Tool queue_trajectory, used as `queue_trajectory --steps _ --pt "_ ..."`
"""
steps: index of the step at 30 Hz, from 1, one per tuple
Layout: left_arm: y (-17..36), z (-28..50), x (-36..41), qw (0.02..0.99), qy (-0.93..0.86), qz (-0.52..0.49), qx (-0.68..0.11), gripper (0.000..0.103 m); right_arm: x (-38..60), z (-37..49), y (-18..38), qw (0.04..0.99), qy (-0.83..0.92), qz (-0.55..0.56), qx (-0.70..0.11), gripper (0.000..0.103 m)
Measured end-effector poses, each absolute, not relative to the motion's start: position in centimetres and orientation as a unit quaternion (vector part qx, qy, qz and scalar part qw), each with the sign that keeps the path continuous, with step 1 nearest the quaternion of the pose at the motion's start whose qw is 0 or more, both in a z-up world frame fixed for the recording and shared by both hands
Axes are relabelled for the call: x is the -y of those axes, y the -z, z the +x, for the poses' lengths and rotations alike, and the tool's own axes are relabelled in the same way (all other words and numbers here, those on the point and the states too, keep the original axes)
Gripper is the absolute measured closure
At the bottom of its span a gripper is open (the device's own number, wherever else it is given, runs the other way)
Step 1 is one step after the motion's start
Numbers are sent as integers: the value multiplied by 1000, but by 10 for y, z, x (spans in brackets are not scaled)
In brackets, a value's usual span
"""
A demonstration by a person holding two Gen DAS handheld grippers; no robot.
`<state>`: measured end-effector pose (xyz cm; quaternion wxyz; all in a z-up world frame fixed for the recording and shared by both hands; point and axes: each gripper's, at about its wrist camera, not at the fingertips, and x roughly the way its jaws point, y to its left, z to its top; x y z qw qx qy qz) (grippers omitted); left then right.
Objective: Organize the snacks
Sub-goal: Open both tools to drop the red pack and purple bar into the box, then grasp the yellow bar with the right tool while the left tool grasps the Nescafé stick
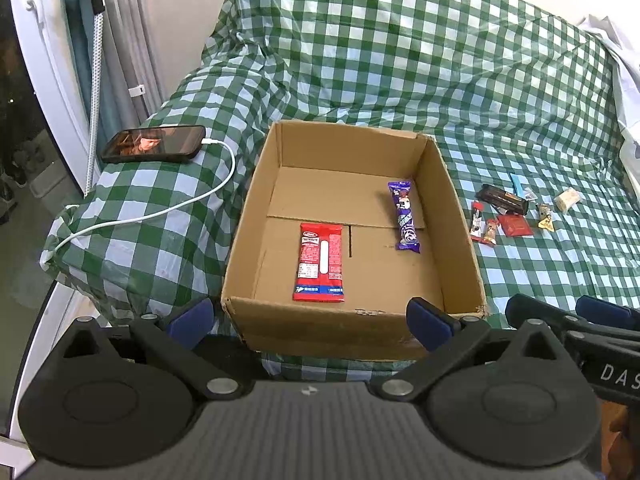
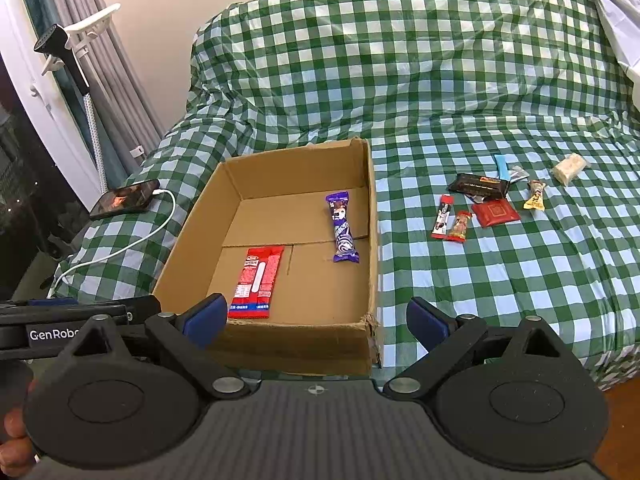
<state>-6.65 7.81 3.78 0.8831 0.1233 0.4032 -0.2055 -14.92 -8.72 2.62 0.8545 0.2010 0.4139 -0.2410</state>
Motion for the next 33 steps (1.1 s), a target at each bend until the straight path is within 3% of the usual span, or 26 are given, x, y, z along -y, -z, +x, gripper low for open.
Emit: queue_trajectory --steps 20,33 --pt "-32 -63 -52 871 198 148 -424 0 103 -154 -20 846 247 230 -412 6" --pt "-27 -67 6 856 220 194 -426 0 155 -180 -9 828 284 274 -399 6"
